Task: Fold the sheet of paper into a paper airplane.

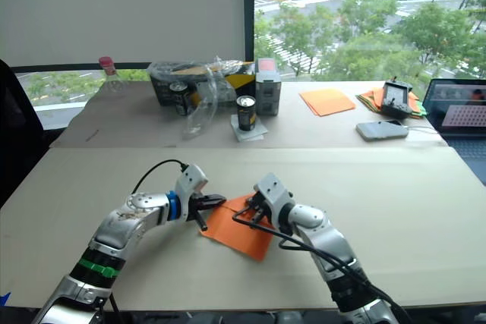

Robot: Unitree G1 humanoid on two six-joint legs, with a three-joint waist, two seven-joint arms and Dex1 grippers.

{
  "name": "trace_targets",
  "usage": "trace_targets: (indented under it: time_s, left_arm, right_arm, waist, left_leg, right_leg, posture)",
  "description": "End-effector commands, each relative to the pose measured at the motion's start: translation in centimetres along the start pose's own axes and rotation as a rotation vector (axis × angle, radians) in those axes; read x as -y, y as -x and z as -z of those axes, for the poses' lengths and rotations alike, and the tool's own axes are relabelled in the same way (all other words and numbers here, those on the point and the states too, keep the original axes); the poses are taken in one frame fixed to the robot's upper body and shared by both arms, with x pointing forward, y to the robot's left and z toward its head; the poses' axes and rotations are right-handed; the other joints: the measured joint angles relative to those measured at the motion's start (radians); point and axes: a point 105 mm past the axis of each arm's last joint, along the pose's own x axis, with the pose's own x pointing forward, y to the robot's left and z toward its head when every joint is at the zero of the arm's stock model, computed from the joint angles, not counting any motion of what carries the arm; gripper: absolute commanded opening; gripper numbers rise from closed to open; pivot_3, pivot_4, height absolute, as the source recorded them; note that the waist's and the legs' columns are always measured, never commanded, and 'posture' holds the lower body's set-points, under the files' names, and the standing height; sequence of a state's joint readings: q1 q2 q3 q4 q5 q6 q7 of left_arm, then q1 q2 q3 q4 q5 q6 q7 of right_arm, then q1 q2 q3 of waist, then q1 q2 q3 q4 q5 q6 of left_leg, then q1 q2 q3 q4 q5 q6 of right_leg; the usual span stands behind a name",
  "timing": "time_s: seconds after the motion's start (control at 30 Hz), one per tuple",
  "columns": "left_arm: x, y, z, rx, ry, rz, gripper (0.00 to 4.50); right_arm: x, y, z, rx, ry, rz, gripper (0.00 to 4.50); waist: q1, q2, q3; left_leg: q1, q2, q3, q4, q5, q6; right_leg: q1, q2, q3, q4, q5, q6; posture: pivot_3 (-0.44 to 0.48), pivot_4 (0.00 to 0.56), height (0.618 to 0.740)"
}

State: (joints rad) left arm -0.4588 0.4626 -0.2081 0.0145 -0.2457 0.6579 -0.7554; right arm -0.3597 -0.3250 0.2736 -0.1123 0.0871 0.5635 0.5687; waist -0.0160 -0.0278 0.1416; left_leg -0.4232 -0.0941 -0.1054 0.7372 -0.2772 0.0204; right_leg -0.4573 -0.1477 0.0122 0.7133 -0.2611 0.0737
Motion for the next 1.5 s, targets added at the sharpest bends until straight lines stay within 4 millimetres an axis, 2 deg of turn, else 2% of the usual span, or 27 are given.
trace_targets:
  time_s: [0.03,0.1,0.2,0.3,0.5,0.73,0.83,0.93,1.03,1.13,1.27,1.5]
  left_arm:
    - [-1.4,1.0,1.4,-0.066,0.020,-0.056,0.03]
    - [-1.8,1.3,0.4,-0.011,0.035,-0.071,0.03]
    - [-2.2,1.4,-2.1,0.132,0.063,-0.085,0.03]
    - [-1.9,1.1,-3.9,0.209,0.034,-0.057,0.03]
    - [1.1,-0.2,-3.5,0.172,-0.041,0.137,0.03]
    - [2.0,-1.9,-3.0,0.135,-0.124,0.202,0.03]
    - [2.4,-2.5,-1.8,0.083,-0.158,0.237,0.03]
    - [2.7,-2.8,-1.6,0.073,-0.159,0.257,0.03]
    - [3.0,-3.1,-1.4,0.067,-0.165,0.273,0.03]
    - [3.3,-3.4,-1.2,0.056,-0.175,0.285,0.03]
    - [3.4,-3.6,-0.7,0.039,-0.173,0.283,0.03]
    - [3.2,-3.7,-0.5,0.039,-0.167,0.267,0.03]
  right_arm:
    - [0.3,0.1,0.8,-0.039,-0.002,0.005,0.00]
    - [0.3,0.2,0.8,-0.037,-0.004,0.007,0.00]
    - [0.4,0.2,0.7,-0.030,-0.004,0.011,0.00]
    - [0.8,0.4,-0.3,0.012,0.005,0.025,0.00]
    - [1.6,1.7,-2.9,0.080,0.030,0.057,0.00]
    - [2.3,4.4,-4.7,0.118,0.063,0.075,0.00]
    - [2.7,6.4,-3.9,0.061,0.077,0.081,0.00]
    - [2.7,7.9,-1.7,-0.051,0.080,0.068,0.00]
    - [2.2,9.0,0.9,-0.157,0.076,0.045,0.00]
    - [1.2,9.4,2.6,-0.214,0.119,-0.001,0.00]
    - [0.0,8.8,3.0,-0.160,0.058,-0.026,0.00]
    - [-1.2,8.0,1.6,-0.049,-0.032,-0.070,0.00]
  waist:
    - [0.000,0.000,0.000]
    - [0.000,0.000,0.000]
    - [0.001,0.000,0.000]
    - [0.004,0.000,0.000]
    - [0.003,0.000,0.000]
    - [0.003,0.000,0.000]
    - [0.006,0.000,0.000]
    - [0.009,-0.001,0.000]
    - [0.010,-0.001,0.000]
    - [0.008,-0.001,0.000]
    - [0.006,-0.001,0.000]
    - [0.006,-0.001,0.001]
  left_leg:
    - [0.000,0.000,0.000,0.000,0.000,0.000]
    - [0.000,0.000,0.000,0.000,0.000,0.000]
    - [0.000,0.000,0.000,0.000,0.000,0.000]
    - [-0.001,0.000,0.000,0.001,0.000,0.000]
    - [-0.002,0.000,0.000,0.001,0.000,0.000]
    - [-0.003,0.000,0.000,0.000,0.000,0.000]
    - [-0.003,0.000,0.000,0.000,0.000,0.001]
    - [-0.004,-0.001,0.000,0.000,-0.001,0.002]
    - [-0.004,-0.001,0.000,0.000,-0.001,0.002]
    - [-0.004,0.000,0.000,0.000,-0.001,0.002]
    - [-0.002,0.000,0.000,0.000,-0.001,0.002]
    - [-0.002,0.000,0.000,0.000,-0.001,0.002]
  right_leg:
    - [0.000,0.000,0.000,0.000,0.000,0.000]
    - [0.000,0.000,0.000,0.000,0.000,0.000]
    - [0.000,0.000,0.000,0.000,0.000,0.000]
    - [0.000,0.000,0.000,0.000,0.000,0.000]
    - [-0.001,0.000,0.000,0.000,0.000,0.000]
    - [-0.002,0.000,0.000,-0.002,0.000,0.000]
    - [-0.001,0.000,0.000,-0.003,0.000,0.000]
    - [-0.001,-0.001,-0.001,-0.004,0.000,0.000]
    - [-0.001,-0.001,-0.001,-0.005,0.000,0.000]
    - [0.000,-0.001,-0.001,-0.005,0.000,0.000]
    - [0.002,-0.001,-0.001,-0.005,0.000,0.000]
    - [0.002,-0.001,-0.001,-0.005,0.000,0.000]
  posture:
    - [0.000,0.150,0.670]
    - [0.000,0.150,0.670]
    - [0.000,0.150,0.670]
    - [0.000,0.150,0.670]
    - [0.000,0.150,0.670]
    - [0.000,0.150,0.670]
    - [0.000,0.150,0.670]
    - [0.000,0.150,0.670]
    - [0.000,0.150,0.670]
    - [0.000,0.150,0.670]
    - [0.000,0.150,0.670]
    - [0.000,0.150,0.670]
